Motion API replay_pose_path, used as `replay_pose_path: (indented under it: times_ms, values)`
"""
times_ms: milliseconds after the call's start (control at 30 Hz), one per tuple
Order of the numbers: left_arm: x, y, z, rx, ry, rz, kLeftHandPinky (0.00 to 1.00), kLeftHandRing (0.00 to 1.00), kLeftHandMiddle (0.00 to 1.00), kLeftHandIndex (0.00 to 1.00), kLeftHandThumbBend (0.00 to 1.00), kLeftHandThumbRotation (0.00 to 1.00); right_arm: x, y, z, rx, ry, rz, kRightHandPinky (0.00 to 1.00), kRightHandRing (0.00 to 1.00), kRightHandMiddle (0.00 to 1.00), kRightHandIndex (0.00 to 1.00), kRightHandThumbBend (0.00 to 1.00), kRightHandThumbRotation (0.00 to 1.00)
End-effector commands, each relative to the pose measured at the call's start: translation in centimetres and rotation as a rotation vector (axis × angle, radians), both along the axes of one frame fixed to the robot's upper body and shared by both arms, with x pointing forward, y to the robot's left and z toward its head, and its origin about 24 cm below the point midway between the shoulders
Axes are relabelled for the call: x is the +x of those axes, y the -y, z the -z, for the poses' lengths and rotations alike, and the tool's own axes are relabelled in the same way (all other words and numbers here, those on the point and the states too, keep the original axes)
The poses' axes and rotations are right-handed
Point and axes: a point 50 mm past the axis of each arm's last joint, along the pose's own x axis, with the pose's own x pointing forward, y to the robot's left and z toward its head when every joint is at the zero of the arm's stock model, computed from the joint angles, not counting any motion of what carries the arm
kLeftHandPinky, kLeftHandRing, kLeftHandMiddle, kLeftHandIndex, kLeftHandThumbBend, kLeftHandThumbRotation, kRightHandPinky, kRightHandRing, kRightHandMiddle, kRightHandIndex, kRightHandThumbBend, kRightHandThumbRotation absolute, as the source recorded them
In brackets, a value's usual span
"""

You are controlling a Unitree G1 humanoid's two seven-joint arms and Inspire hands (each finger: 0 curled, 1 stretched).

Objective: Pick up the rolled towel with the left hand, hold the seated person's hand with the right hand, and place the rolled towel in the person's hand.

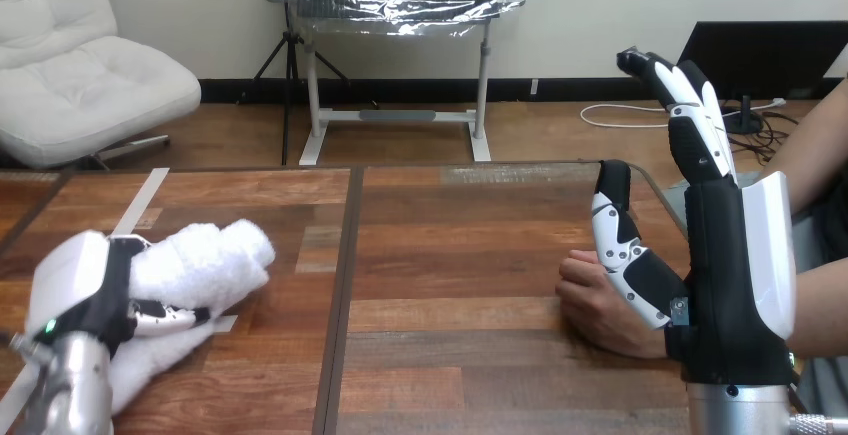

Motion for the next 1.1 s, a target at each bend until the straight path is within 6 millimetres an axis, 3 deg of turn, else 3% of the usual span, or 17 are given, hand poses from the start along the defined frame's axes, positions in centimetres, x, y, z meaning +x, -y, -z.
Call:
replay_pose_path:
  times_ms: [0, 633, 1067]
  values:
    - [0.1, 2.3, 0.3, -0.182, 0.101, 0.050, 0.40, 0.43, 0.47, 0.51, 0.72, 0.16, 0.6, -0.2, -1.6, 0.001, 0.096, -0.032, 1.00, 0.99, 0.90, 0.86, 0.00, 0.00]
    - [0.1, 5.1, -0.2, -0.765, 0.302, 0.109, 0.41, 0.43, 0.47, 0.51, 0.85, 0.21, 0.7, -0.1, -1.6, 0.004, 0.099, -0.033, 1.00, 0.98, 0.89, 0.85, 0.00, 0.00]
    - [0.2, 7.2, -0.8, -0.951, 0.394, 0.210, 0.40, 0.43, 0.47, 0.50, 0.92, 0.20, 0.6, 0.0, -1.6, 0.004, 0.090, -0.025, 1.00, 0.98, 0.89, 0.85, 0.00, 0.00]
